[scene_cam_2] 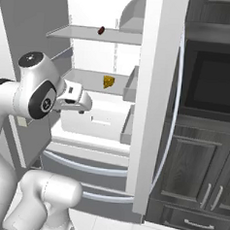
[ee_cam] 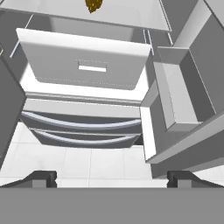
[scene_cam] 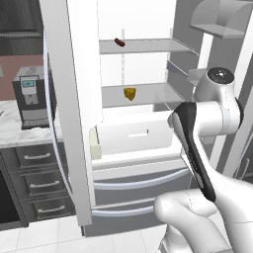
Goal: Retrieve the sausage and cheese from the fridge and place them on the cutting board on the counter.
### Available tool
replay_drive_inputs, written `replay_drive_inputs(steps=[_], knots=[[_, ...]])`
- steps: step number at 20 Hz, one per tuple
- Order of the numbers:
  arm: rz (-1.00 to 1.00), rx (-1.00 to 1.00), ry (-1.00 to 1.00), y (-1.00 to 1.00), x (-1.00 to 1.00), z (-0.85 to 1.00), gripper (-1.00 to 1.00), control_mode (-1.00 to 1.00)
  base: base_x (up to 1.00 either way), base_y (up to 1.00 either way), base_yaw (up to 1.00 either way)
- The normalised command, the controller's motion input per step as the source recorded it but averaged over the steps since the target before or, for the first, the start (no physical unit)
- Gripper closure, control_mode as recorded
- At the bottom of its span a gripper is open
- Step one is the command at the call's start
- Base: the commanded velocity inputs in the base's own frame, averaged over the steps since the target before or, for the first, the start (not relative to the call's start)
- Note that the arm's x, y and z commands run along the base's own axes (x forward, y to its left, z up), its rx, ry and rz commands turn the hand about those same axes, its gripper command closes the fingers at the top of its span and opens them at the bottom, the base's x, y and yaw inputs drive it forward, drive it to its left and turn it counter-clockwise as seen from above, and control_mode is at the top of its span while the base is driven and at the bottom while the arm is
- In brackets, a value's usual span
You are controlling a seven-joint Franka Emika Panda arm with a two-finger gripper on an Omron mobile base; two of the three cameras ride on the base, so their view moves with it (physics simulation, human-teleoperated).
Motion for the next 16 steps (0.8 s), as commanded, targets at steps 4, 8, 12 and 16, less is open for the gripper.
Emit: replay_drive_inputs(steps=[4, 8, 12, 16], knots=[[0.0, 0.0, -0.04, 0.04, 0.0, 0.0, -1.0, -1.0, 0.0, 0.0, 0.0], [0.0, 0.0, -0.04, 0.0, 0.0, 0.08, -1.0, 1.0, 0.0, 0.0, 0.0], [0.0, 0.0, 0.0, 0.0, 0.0, 0.0, -1.0, 1.0, 0.21, 0.13, 0.0], [0.0, 0.0, 0.0, 0.0, 0.0, 0.0, -1.0, 1.0, 0.56, 0.29, 0.01]])
